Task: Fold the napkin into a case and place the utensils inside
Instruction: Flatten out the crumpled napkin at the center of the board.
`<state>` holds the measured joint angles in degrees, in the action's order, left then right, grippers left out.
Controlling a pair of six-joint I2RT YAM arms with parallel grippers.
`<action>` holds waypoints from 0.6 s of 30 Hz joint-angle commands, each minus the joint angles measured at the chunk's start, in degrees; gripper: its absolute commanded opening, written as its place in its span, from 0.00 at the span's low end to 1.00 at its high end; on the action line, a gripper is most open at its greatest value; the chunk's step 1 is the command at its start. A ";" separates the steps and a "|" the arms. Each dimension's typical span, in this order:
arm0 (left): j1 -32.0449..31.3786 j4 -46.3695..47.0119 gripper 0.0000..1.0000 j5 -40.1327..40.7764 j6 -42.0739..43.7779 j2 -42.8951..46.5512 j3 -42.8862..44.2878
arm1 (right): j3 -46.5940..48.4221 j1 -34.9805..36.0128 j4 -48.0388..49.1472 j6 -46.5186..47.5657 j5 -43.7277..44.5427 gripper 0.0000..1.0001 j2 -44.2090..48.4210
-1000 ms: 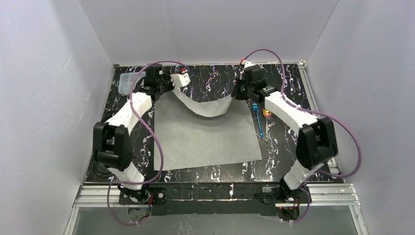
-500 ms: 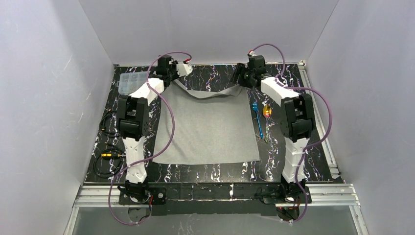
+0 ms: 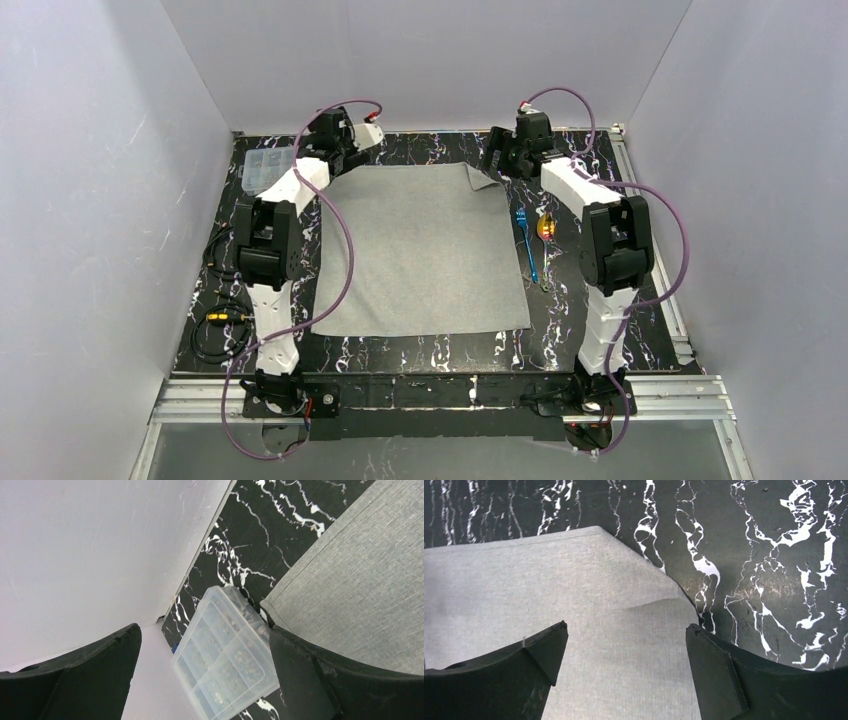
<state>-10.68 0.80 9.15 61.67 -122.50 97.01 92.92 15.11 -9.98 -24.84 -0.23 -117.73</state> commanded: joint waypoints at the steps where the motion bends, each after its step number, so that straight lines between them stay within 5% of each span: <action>1: 1.09 -4.97 0.98 0.60 -3.99 7.94 0.00 | -2.97 1.49 3.29 2.77 0.69 0.93 7.32; 5: -0.19 -15.12 0.95 -9.53 -7.47 14.58 -6.38 | -2.05 5.57 1.39 5.34 -2.28 0.79 4.44; 11: -2.28 -27.27 0.90 -20.79 -8.24 22.97 -21.25 | 3.58 6.42 -1.22 4.48 -9.63 0.35 -3.30; 18: -2.56 -29.91 0.89 -24.90 -6.97 29.94 -31.81 | 11.34 6.35 -5.42 6.97 -8.31 0.14 -10.90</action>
<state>-13.54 -23.59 -10.74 54.87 -96.42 67.26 97.41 22.22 -12.84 -20.23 -9.43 -125.51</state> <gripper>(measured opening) 0.894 0.181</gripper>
